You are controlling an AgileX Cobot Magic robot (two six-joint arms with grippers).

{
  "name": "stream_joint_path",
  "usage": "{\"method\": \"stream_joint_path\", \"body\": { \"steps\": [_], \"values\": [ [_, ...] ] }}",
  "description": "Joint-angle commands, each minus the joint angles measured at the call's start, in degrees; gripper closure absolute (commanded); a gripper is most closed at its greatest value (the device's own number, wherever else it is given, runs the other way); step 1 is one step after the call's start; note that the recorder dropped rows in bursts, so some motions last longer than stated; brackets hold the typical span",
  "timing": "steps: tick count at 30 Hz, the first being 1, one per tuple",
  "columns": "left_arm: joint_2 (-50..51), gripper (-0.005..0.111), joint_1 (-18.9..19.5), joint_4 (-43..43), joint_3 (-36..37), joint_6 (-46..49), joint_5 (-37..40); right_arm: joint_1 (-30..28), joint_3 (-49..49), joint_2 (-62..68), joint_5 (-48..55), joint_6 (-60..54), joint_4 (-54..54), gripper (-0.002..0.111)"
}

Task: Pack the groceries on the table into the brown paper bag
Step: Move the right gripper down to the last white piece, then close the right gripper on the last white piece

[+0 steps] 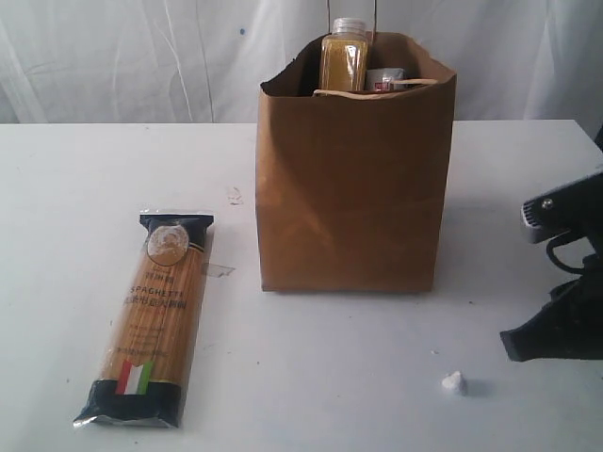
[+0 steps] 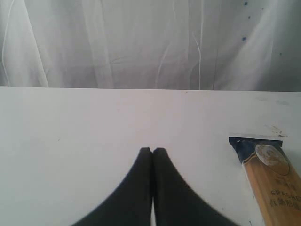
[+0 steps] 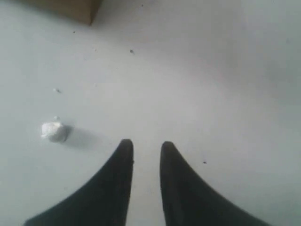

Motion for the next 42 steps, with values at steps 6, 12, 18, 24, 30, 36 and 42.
{"method": "stream_joint_path", "body": {
  "steps": [6,12,18,24,30,36,42],
  "values": [
    [-0.22,0.106,-0.44,0.61,0.24,-0.02,-0.24,-0.22,-1.67,12.36,-4.58,-17.33,17.87,0.077],
    [-0.22,0.106,-0.44,0.61,0.24,-0.02,-0.24,-0.22,-3.17,20.44,-8.37,-17.76,20.59,0.052],
    [-0.22,0.106,-0.44,0.61,0.24,-0.02,-0.24,-0.22,-3.17,24.61,-10.83,-17.76,24.72,0.053],
    [-0.22,0.106,-0.44,0.61,0.24,-0.02,-0.24,-0.22,-3.17,29.02,-13.9,-17.76,24.72,0.053],
    [-0.22,0.106,-0.44,0.61,0.24,-0.02,-0.24,-0.22,-3.21,29.36,-12.84,-18.08,24.77,0.068],
    [-0.22,0.106,-0.44,0.61,0.24,-0.02,-0.24,-0.22,-4.11,29.36,-10.37,-19.26,24.87,0.097],
    [-0.22,0.106,-0.44,0.61,0.24,-0.02,-0.24,0.16,-8.31,28.52,-2.6,-21.09,28.46,0.103]
  ]
}}
